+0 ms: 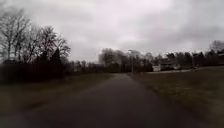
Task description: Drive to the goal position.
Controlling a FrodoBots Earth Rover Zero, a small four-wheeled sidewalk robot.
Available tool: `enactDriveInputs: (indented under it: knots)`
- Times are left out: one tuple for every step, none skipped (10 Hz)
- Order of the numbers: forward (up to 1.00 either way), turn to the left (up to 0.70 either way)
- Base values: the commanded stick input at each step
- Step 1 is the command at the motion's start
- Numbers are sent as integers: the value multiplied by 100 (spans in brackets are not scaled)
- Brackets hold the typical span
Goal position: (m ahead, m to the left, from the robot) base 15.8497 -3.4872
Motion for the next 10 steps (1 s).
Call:
enactDriveInputs:
  knots:
    - [100,0]
    - [100,0]
    - [100,0]
    - [100,0]
    - [100,0]
    - [100,0]
    - [100,0]
    - [100,0]
    - [100,0]
    - [100,0]
